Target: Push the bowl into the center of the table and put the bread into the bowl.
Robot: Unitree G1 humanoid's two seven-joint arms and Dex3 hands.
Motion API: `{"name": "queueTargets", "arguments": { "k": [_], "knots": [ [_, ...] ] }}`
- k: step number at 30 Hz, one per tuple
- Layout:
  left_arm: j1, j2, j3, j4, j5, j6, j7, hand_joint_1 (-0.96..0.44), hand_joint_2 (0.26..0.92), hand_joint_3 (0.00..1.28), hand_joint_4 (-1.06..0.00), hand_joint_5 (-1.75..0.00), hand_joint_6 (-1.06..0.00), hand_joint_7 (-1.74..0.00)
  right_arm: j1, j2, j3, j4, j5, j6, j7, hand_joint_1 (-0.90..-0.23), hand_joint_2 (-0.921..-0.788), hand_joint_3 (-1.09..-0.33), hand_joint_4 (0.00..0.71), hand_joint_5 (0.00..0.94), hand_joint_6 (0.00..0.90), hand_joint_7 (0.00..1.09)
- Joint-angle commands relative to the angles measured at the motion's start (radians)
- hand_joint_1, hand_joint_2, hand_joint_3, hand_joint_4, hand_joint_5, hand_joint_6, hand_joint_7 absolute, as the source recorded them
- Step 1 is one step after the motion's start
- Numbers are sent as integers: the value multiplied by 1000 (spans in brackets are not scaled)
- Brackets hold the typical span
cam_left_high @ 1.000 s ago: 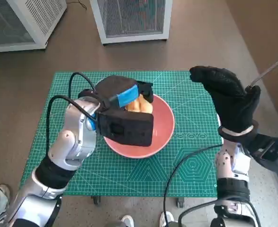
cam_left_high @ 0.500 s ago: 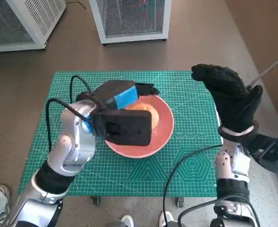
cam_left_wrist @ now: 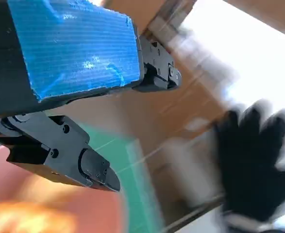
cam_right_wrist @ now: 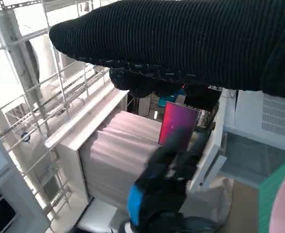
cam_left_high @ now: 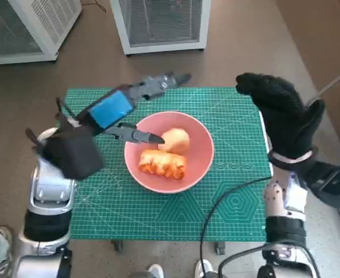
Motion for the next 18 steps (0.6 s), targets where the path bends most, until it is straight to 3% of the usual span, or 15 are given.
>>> {"name": "queueTargets", "arguments": {
  "k": [1,10,18],
  "knots": [
    [37,-63,83,30,-88,-135,123,-375,900,72,-147,-38,-304,-29,-34,-8,6,18,-28,4,-20,-567,-921,-652,234,6,329,6],
    [56,-91,136,73,-184,-238,207,-564,920,278,-244,-58,-349,-65,-81,1,12,29,-54,-6,-45,-559,-921,-674,242,7,336,10],
    [82,-102,145,50,-218,-283,253,-645,921,370,-270,-46,-350,-69,-112,9,24,50,-84,-26,-79,-550,-921,-685,236,2,340,12]
  ]
}}
